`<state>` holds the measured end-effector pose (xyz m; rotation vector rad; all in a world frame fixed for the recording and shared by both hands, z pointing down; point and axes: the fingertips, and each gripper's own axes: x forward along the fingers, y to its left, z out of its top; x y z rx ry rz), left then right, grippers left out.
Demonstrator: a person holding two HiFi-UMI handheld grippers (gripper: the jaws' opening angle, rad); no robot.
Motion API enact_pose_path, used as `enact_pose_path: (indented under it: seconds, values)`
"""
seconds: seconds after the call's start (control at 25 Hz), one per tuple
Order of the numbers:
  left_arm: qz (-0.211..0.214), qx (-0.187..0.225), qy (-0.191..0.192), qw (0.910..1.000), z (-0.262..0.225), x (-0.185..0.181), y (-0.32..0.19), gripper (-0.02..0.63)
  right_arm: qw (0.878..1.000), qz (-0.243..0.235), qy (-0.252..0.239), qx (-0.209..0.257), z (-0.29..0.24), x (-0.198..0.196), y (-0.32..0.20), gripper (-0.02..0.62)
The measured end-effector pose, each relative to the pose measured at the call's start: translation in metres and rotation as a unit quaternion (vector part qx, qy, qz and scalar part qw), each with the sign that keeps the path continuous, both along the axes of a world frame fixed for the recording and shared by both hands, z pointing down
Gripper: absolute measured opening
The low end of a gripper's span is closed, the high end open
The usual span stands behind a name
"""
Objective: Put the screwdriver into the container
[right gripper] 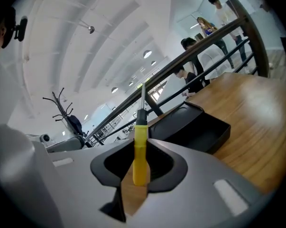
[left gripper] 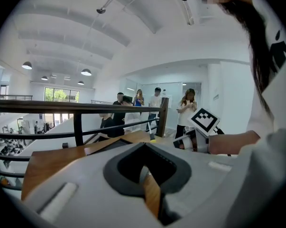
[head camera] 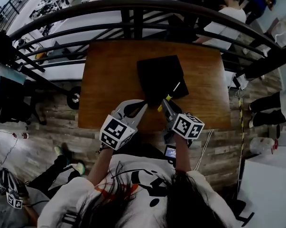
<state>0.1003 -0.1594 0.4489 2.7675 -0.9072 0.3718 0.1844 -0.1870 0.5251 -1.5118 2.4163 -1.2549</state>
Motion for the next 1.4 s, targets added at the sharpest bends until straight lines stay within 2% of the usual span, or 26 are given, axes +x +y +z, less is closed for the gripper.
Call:
enact_pose_path:
  seconds: [0.36,0.52,0.88,1.4]
  values:
    - [0.035,0.002,0.011,0.9993,-0.006,-0.022,-0.063,0.000,0.994,0.073,-0.049,-0.072,0.036,-0.015,-0.055,0.098]
    - [0.047,0.004,0.016,0.9988,-0.004,-0.029,-0.077,0.000,0.988,0.108,-0.029,-0.107,0.064,-0.008,-0.061,0.098]
    - [0.064,0.000,0.032,0.9975,-0.003,-0.044,-0.102,0.000,0.966,0.184,-0.015,-0.182,0.108,0.009,-0.063,0.098]
    - [0.050,-0.002,0.044,0.9978,-0.002,-0.073,-0.126,0.000,0.952,0.206,0.017,-0.227,0.131,0.008,-0.070,0.087]
